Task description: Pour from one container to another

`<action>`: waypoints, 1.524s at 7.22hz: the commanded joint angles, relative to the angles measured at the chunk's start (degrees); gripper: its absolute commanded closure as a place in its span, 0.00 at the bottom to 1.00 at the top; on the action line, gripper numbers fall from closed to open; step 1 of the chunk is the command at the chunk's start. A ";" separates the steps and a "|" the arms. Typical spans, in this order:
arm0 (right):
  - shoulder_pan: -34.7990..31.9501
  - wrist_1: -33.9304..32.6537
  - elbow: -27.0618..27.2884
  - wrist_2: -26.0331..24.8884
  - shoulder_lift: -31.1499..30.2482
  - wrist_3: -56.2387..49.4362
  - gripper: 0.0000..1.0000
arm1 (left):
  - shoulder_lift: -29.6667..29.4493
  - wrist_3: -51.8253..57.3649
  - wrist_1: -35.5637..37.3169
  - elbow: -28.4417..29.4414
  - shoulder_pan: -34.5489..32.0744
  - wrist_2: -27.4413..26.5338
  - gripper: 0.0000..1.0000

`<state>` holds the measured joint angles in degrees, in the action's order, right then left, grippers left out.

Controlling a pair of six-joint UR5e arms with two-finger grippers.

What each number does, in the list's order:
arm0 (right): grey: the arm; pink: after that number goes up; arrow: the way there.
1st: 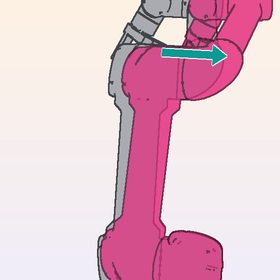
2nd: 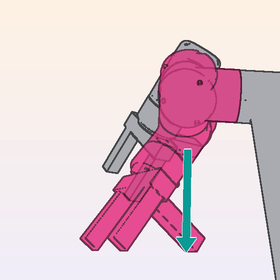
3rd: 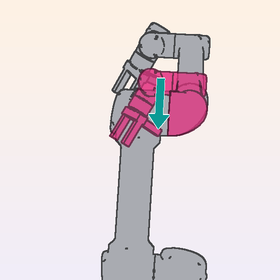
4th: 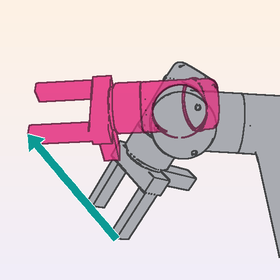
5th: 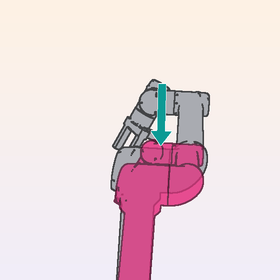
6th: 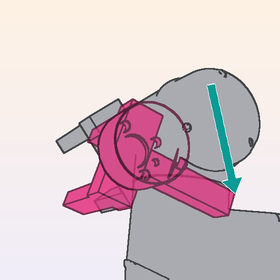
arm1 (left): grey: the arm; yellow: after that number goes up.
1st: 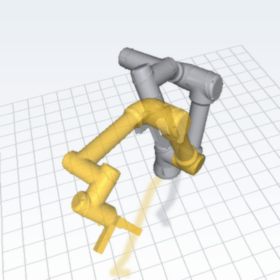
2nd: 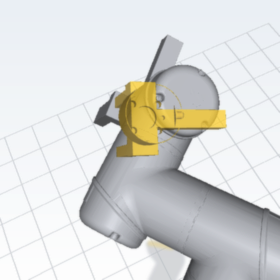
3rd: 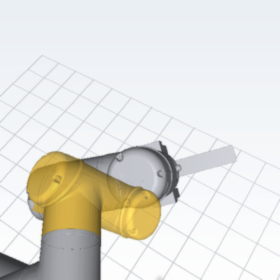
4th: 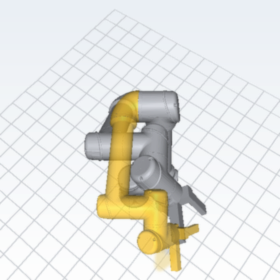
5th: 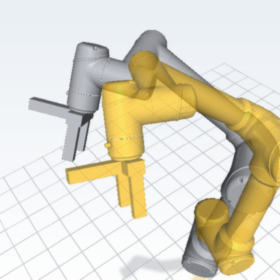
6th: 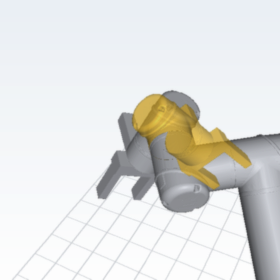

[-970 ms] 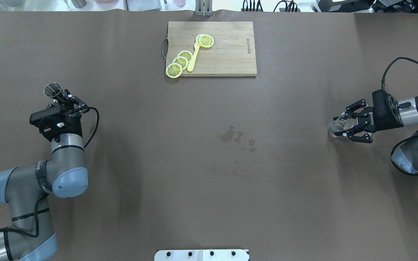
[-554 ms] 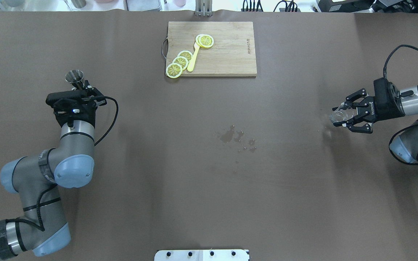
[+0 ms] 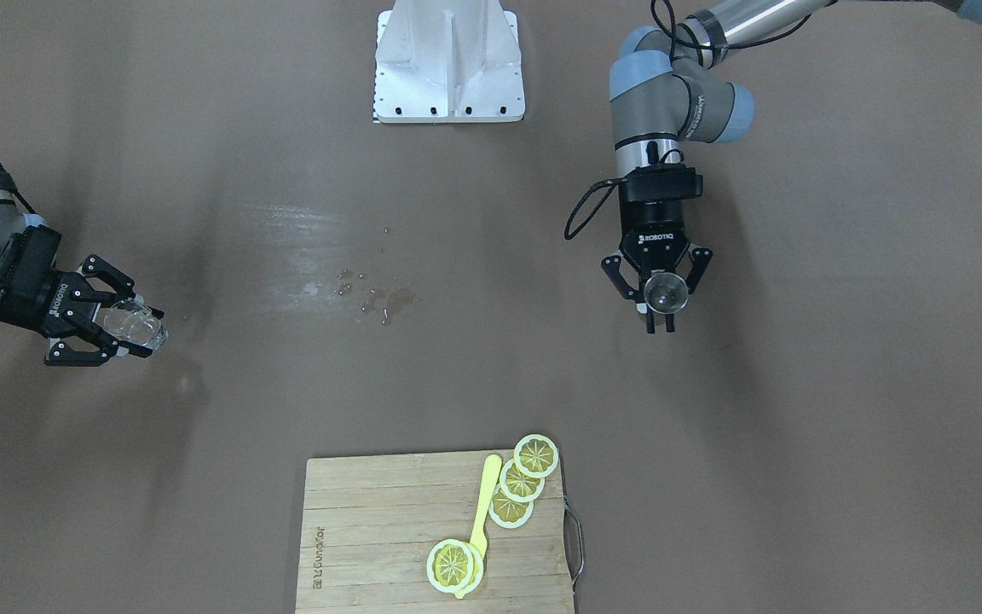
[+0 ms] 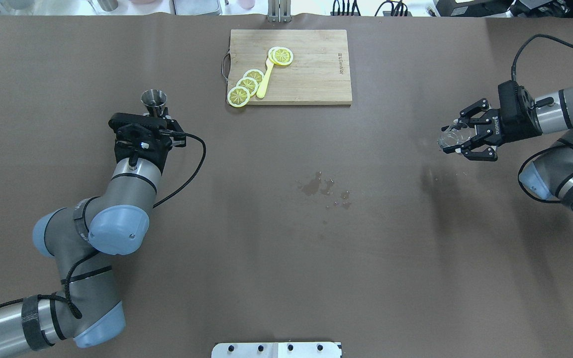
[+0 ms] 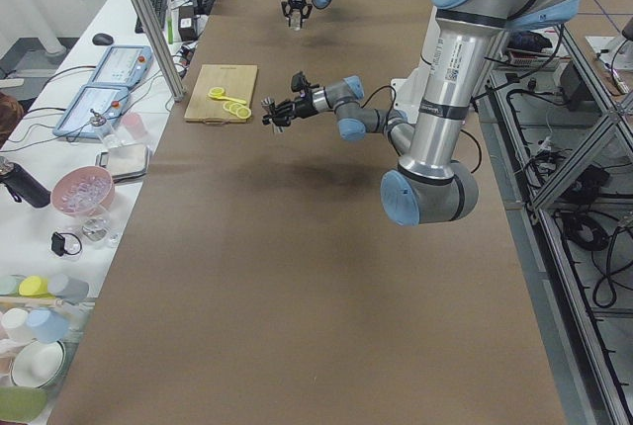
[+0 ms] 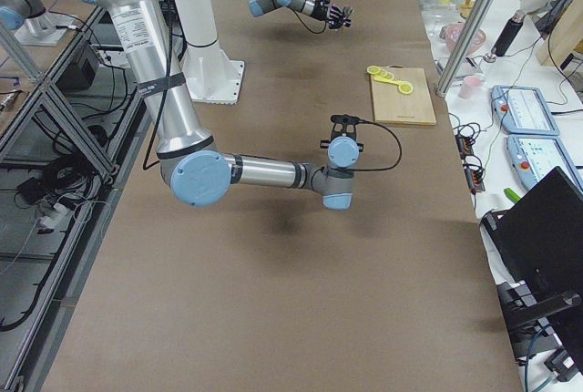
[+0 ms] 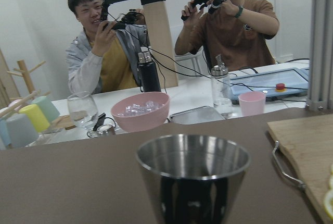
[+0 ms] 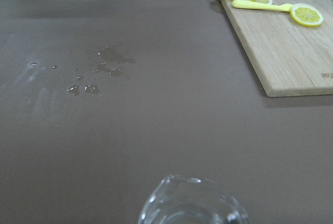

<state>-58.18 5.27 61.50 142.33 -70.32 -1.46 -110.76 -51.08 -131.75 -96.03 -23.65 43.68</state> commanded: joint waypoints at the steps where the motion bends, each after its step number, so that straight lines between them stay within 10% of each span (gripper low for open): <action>1: -0.79 -0.17 0.29 1.27 1.40 0.57 1.00 | -2.08 13.18 -10.95 1.28 0.71 9.79 1.00; 5: -0.88 -2.97 0.81 1.37 5.61 1.01 1.00 | -8.40 14.86 -13.88 5.06 2.29 21.51 1.00; 11: 0.34 -29.40 21.62 -6.35 5.54 2.86 1.00 | -9.38 30.65 -30.05 9.99 1.59 35.51 1.00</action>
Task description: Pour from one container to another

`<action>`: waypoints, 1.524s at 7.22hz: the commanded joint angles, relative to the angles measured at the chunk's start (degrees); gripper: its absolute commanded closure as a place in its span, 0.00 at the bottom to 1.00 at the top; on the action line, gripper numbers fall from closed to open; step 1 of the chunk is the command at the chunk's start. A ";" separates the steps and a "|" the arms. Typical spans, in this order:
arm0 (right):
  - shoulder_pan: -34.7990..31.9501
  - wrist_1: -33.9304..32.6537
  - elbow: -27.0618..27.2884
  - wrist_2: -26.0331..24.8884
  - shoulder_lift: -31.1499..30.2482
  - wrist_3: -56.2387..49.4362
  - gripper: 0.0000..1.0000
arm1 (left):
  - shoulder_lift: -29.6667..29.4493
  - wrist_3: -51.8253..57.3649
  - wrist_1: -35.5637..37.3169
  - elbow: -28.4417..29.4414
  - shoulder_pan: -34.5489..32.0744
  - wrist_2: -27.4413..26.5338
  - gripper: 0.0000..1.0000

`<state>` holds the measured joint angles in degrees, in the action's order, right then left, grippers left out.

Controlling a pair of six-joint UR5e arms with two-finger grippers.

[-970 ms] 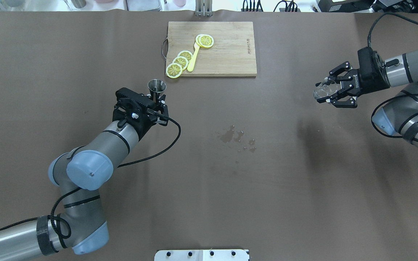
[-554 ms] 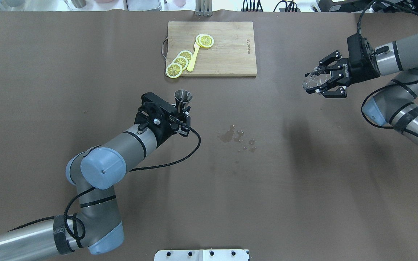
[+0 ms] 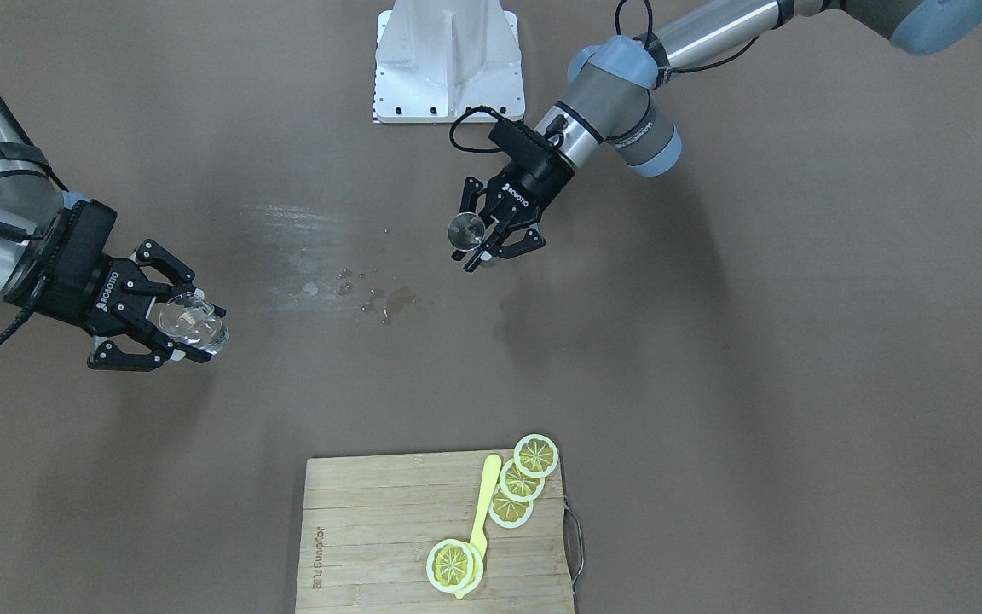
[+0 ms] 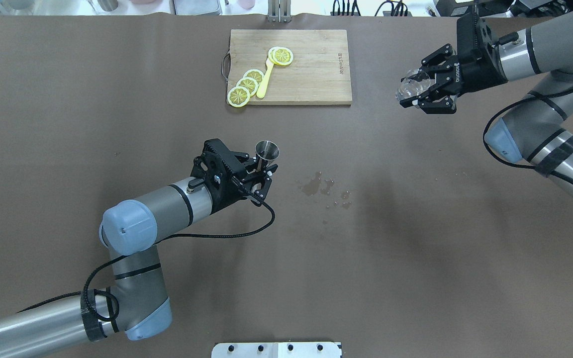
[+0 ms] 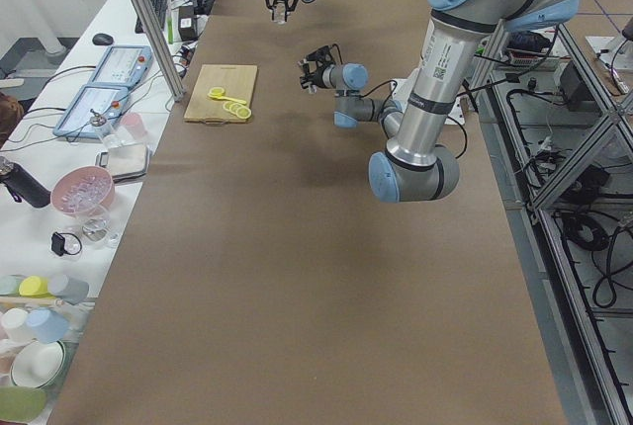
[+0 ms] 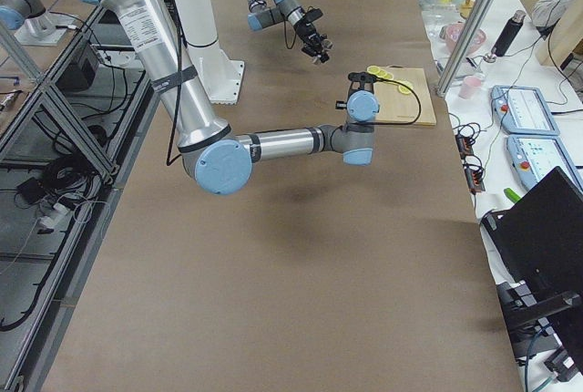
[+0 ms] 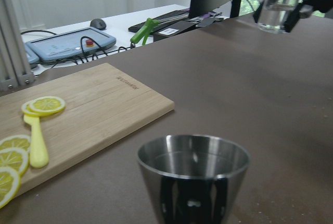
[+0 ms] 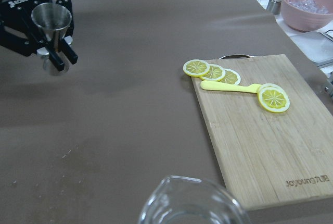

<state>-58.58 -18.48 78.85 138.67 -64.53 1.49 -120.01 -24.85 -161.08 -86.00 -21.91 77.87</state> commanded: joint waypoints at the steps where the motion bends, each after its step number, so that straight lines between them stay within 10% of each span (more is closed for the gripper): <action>1: 1.79 -9.60 7.34 -5.93 -0.59 -0.78 1.00 | 0.29 4.81 -3.51 -0.22 0.03 1.41 1.00; 5: 6.62 -17.01 12.99 -16.76 -2.27 -1.22 1.00 | 0.91 4.98 -14.43 3.56 2.66 4.91 1.00; 11: 7.16 -29.76 16.16 -15.19 0.90 -4.91 1.00 | 0.91 5.07 -18.65 3.56 2.75 6.42 1.00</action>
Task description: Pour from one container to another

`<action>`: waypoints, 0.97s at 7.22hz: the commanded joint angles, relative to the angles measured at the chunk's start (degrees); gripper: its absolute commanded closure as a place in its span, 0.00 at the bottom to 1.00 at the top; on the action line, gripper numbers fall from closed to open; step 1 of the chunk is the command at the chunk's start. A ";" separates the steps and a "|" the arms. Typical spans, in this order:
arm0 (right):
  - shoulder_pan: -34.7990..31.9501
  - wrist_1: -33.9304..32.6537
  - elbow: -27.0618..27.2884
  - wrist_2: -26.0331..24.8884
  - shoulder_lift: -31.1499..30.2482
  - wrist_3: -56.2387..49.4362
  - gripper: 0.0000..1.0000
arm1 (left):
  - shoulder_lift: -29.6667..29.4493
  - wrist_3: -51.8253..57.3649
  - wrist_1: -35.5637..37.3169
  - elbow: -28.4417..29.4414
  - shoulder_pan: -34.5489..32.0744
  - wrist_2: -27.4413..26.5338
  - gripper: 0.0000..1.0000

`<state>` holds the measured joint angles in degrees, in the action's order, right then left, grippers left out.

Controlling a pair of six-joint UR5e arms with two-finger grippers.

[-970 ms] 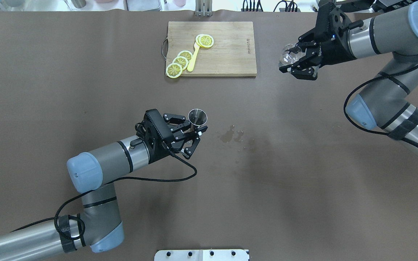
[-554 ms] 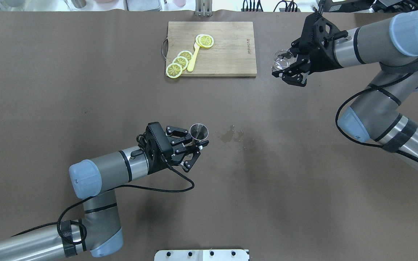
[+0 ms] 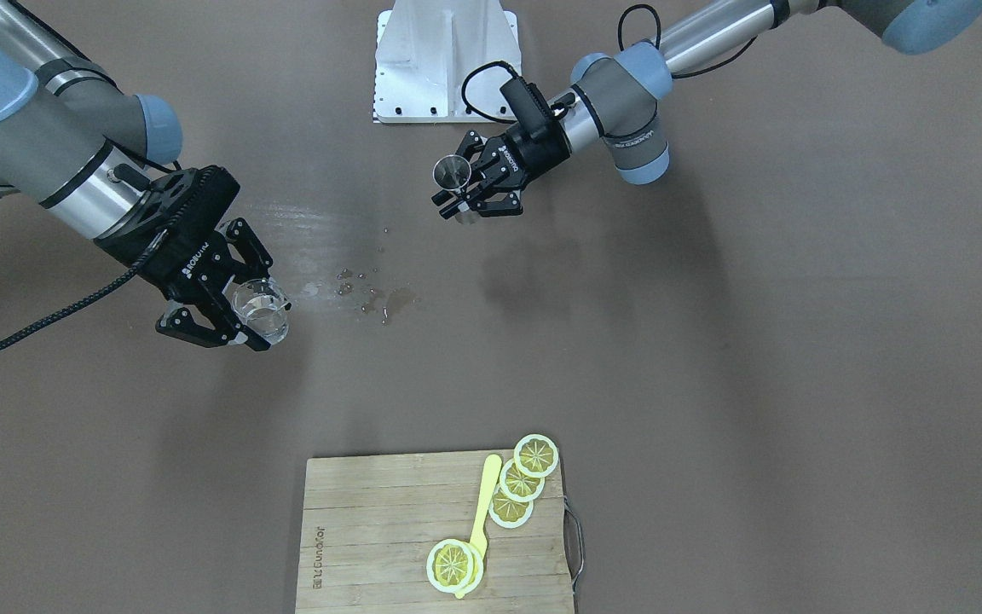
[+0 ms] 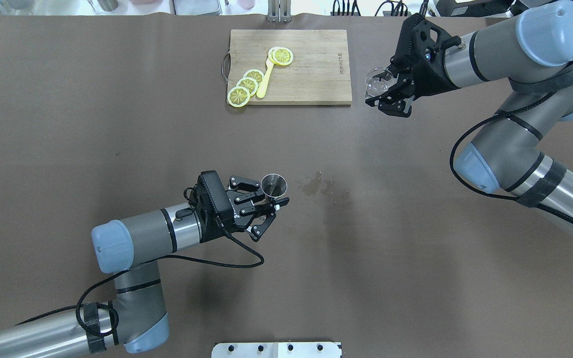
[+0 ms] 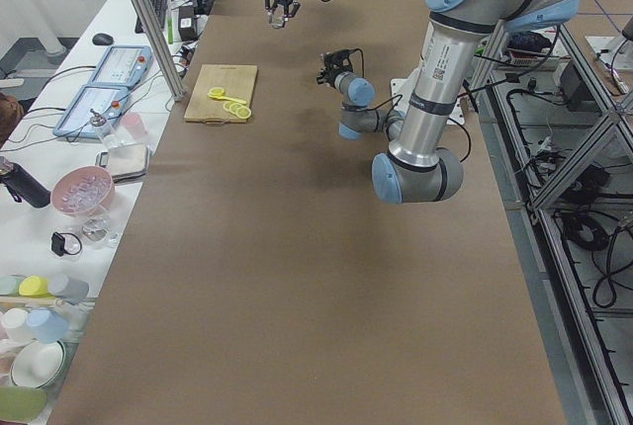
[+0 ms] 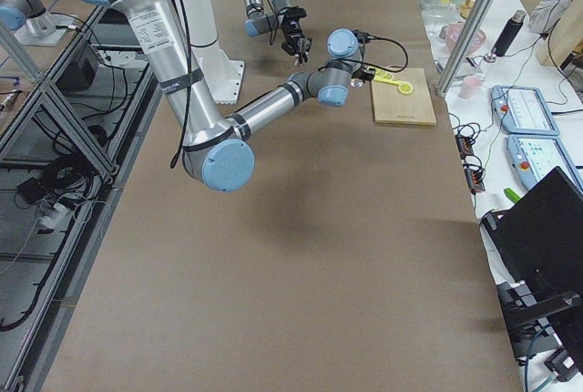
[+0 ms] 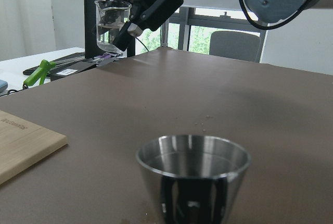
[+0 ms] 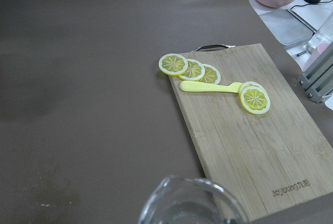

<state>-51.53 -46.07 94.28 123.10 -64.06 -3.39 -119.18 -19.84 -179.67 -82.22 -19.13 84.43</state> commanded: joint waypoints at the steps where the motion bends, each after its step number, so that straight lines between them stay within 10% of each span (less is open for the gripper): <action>1: 0.12 -4.36 2.64 0.39 0.34 -0.21 1.00 | 0.09 0.24 -0.15 -0.31 -0.21 -0.40 1.00; 7: 3.02 -17.38 15.65 0.74 -2.04 -5.92 1.00 | 0.35 2.09 -1.12 -0.48 -0.21 -0.49 1.00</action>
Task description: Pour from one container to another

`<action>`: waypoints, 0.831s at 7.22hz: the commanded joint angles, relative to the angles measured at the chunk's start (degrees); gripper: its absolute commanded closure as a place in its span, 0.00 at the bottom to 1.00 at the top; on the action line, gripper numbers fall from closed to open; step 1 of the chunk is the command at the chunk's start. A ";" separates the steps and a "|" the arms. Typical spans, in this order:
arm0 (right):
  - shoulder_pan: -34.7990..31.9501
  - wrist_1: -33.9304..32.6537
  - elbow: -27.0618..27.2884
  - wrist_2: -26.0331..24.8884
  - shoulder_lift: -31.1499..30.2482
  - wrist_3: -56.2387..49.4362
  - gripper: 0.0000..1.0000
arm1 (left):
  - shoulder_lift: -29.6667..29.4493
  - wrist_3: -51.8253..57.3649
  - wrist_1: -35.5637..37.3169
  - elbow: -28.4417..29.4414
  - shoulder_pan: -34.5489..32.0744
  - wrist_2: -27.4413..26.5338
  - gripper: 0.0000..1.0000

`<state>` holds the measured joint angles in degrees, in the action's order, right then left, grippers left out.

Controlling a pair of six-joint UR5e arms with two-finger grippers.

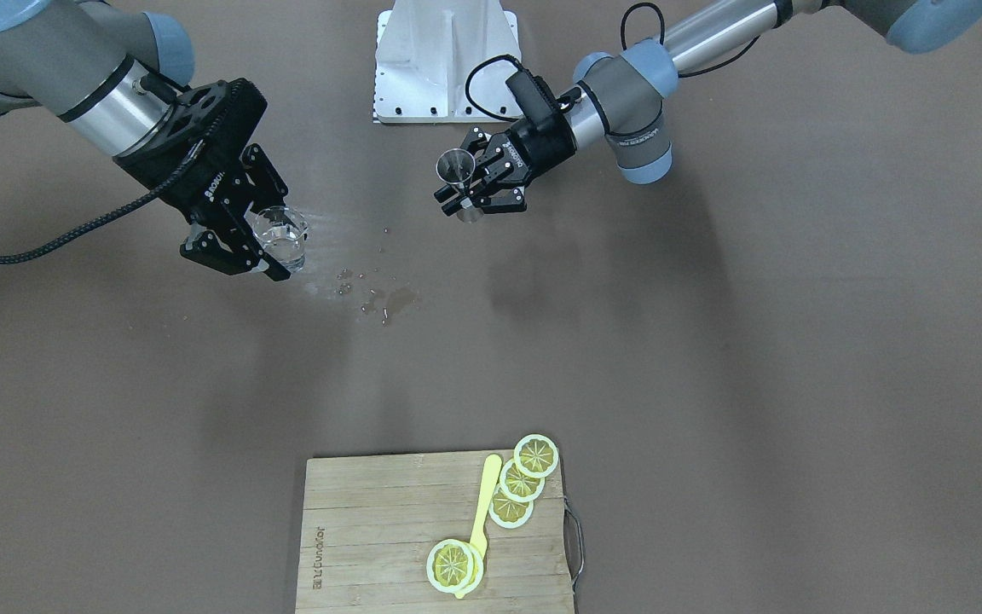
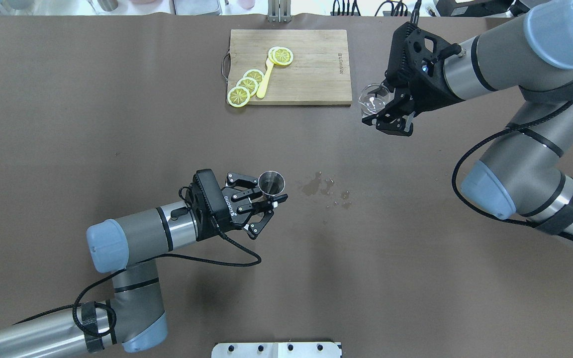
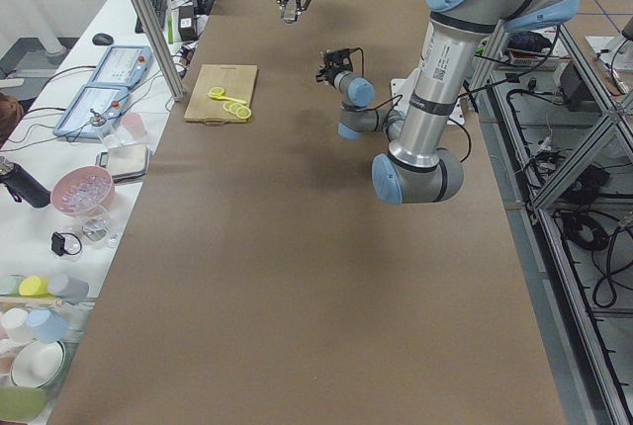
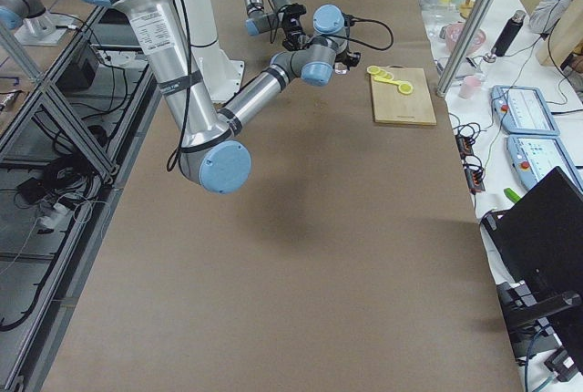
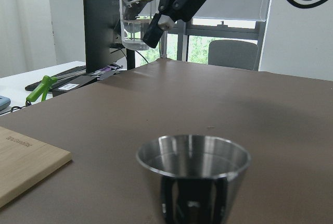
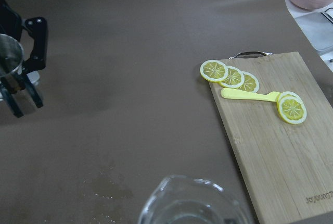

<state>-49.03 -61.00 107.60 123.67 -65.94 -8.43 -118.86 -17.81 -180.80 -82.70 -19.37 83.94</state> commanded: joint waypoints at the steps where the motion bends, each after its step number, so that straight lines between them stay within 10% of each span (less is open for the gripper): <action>1: 1.04 -4.11 2.96 0.95 0.28 -0.88 1.00 | 0.03 0.06 -0.08 0.00 -0.06 0.00 1.00; 6: 2.80 -5.09 2.97 -0.09 0.99 -2.19 1.00 | 0.03 0.06 0.27 0.08 0.21 -0.09 1.00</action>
<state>-46.52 -65.74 110.62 123.80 -65.17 -9.81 -118.78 -17.75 -180.59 -82.65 -19.19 83.81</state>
